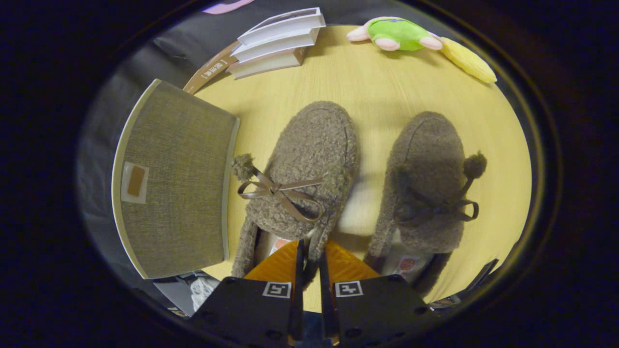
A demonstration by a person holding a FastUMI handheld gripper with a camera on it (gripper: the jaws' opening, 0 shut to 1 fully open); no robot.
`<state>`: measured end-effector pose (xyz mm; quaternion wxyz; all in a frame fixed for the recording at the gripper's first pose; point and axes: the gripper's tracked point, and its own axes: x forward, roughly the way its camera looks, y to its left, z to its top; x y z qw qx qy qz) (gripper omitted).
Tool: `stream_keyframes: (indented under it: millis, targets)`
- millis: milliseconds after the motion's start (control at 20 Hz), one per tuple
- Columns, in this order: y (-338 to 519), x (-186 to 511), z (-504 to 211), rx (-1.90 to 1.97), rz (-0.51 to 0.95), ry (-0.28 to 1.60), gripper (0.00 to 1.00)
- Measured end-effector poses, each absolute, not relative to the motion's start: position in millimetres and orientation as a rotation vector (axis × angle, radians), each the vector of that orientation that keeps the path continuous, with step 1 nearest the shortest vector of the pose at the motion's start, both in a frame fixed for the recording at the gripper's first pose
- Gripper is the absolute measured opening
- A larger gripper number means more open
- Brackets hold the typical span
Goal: Open the storage box then place both shoes into the box .Put the left shoe in first, then the right shoe, with the right side of both shoes facing outward in a uniform manner.
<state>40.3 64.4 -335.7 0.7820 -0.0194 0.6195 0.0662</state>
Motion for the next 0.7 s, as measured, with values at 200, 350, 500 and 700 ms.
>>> stream_keyframes:
  millis: [200, 350, 500, 700]
  targets:
    - [64.8, 37.5, -332.7, -0.048, 0.142, 1.324, 0.06]
    - [67.4, 40.1, -329.9, -0.029, 0.134, 1.278, 0.04]
    - [73.1, 36.7, -320.3, 0.027, 0.143, 1.270, 0.03]
    - [75.1, 24.3, -306.4, 0.039, 0.159, 1.280, 0.04]
